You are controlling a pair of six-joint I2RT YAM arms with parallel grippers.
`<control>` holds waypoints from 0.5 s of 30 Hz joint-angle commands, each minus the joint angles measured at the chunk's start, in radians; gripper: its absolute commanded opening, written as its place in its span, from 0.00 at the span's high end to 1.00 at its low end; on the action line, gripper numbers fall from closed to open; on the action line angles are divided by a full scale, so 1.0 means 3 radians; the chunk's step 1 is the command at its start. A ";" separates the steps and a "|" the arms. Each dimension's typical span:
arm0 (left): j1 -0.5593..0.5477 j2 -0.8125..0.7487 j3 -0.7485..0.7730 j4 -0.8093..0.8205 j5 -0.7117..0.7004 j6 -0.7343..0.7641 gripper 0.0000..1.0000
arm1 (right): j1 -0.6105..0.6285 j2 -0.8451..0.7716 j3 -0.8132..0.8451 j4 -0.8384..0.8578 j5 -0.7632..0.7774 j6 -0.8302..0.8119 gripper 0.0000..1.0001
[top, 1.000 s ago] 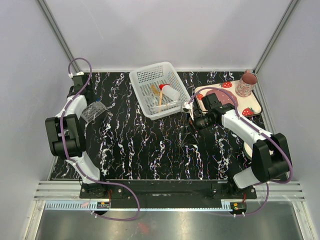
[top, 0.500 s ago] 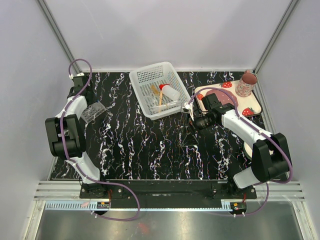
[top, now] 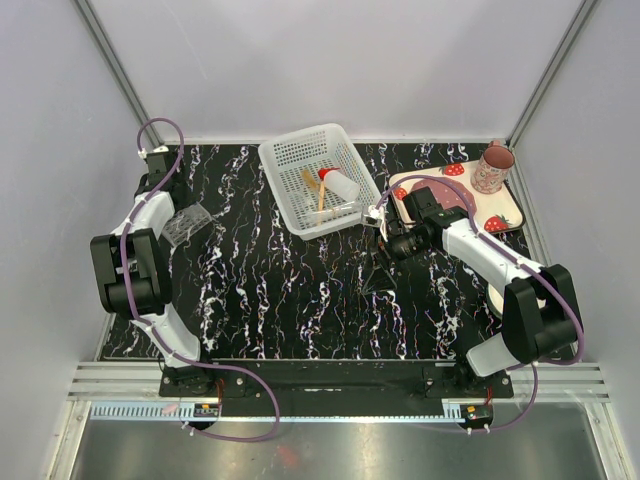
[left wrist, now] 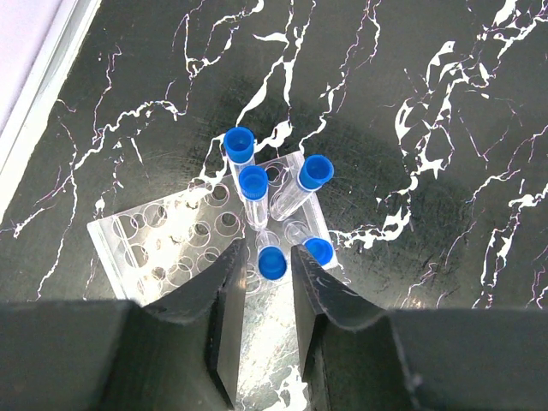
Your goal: Organize the chemistry lab equipment
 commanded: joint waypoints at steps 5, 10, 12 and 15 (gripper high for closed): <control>0.0008 -0.0045 0.0001 0.0100 -0.0002 -0.0022 0.68 | 0.0000 0.0000 0.0094 -0.0003 0.0011 -0.0076 0.00; 0.0008 -0.0244 0.0011 0.0095 0.0014 -0.0022 0.59 | 0.0000 -0.0010 0.0094 0.0007 0.0031 -0.0081 0.00; 0.0013 -0.0412 0.0001 0.0080 0.0014 -0.0002 0.53 | 0.0000 -0.0025 0.0099 -0.0008 0.0077 -0.0086 0.00; 0.0023 -0.0653 -0.0121 0.0105 0.0049 -0.0022 0.41 | -0.0020 -0.0081 0.0099 -0.0008 0.0164 -0.0102 0.00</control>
